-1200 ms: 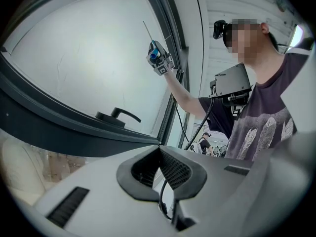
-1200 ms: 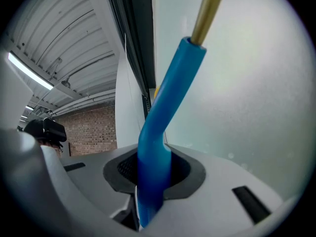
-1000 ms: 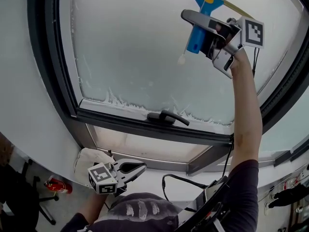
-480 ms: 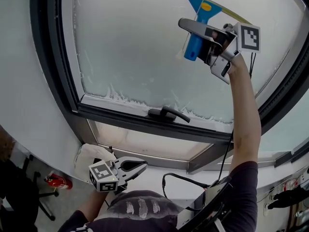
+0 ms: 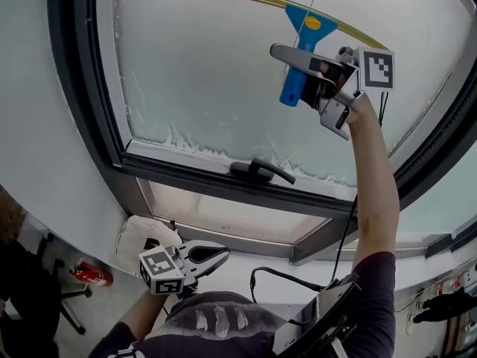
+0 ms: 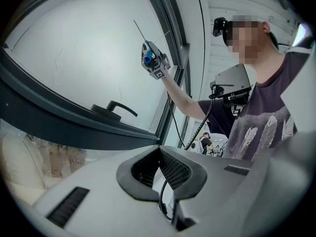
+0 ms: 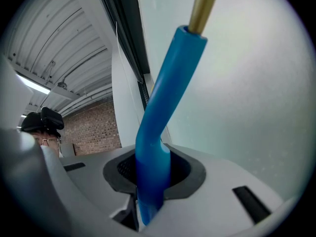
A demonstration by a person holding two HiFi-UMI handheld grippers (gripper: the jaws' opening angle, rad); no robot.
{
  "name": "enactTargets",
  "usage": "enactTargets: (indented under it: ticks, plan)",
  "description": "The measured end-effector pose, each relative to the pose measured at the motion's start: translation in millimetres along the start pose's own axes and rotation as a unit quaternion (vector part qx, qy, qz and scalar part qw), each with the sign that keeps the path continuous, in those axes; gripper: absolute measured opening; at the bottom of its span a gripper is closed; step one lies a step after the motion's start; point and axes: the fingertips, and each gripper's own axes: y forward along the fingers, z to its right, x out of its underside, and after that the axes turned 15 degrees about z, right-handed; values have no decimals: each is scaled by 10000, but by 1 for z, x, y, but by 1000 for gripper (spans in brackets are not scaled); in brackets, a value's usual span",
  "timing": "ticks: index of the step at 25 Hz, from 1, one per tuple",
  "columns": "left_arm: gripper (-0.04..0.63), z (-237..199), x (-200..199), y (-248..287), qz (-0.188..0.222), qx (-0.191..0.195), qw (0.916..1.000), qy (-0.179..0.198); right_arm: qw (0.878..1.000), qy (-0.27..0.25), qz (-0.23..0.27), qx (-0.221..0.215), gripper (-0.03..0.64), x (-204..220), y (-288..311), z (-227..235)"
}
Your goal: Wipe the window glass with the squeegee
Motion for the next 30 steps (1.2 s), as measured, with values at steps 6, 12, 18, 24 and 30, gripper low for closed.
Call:
enactTargets:
  ticks: [6, 12, 18, 24, 30]
  plan:
    - [6, 4, -2, 2, -13, -119, 9999, -9, 9999, 8, -119, -52, 84, 17, 0, 2]
    - [6, 4, 3, -1, 21, -120, 9999, -20, 9996, 8, -262, -98, 84, 39, -1, 9]
    - [6, 2, 5, -2, 19, -183, 9998, -51, 9993, 78, -352, -121, 84, 53, -4, 13]
    - [6, 2, 6, -1, -3, -177, 9998, -76, 9986, 192, -484, -119, 84, 67, -10, 14]
    - [6, 3, 8, 5, -26, -108, 9999, -94, 9979, 327, -541, -126, 84, 85, -16, 17]
